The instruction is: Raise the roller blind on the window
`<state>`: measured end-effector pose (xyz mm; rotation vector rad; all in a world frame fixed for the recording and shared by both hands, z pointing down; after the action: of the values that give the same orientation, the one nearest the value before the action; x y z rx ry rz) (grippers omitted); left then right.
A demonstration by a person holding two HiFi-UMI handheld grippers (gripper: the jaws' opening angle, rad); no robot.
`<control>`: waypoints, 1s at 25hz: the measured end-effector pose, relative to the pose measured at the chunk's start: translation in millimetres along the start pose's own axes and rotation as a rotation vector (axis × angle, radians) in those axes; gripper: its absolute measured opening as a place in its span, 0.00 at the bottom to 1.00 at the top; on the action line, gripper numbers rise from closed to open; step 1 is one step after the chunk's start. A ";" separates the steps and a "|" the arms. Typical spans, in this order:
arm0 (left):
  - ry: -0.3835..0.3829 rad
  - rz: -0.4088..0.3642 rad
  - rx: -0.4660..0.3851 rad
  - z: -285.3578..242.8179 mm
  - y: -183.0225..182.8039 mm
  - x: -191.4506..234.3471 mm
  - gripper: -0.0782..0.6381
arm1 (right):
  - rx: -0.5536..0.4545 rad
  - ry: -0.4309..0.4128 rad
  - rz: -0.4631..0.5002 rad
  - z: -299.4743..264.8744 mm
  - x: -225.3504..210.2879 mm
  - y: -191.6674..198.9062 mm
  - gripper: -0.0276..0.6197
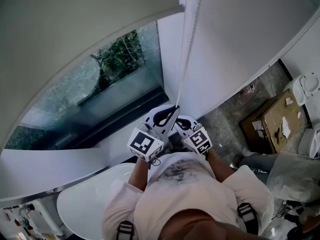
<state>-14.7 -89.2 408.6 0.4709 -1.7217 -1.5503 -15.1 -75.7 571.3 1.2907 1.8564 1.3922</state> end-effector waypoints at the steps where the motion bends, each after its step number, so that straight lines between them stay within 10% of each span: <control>1: 0.000 0.003 0.003 0.4 2.6 1.4 0.12 | 0.012 -0.005 0.000 -1.0 0.7 3.6 0.14; 25: -0.031 0.029 0.057 3.1 37.9 19.4 0.12 | 0.075 -0.042 0.005 2.0 9.7 23.5 0.14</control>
<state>-21.6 -93.4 450.5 0.4505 -1.7930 -1.4984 -8.4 -65.3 593.6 1.3516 1.8949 1.2990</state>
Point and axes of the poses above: the fingertips, and each gripper's own axes: z backward along the fingers, x to its left, y out of its underside, the point moved 1 cm from there along z, backward along the fingers, and after that the axes turned 11 degrees about z, right-handed, at the moved point
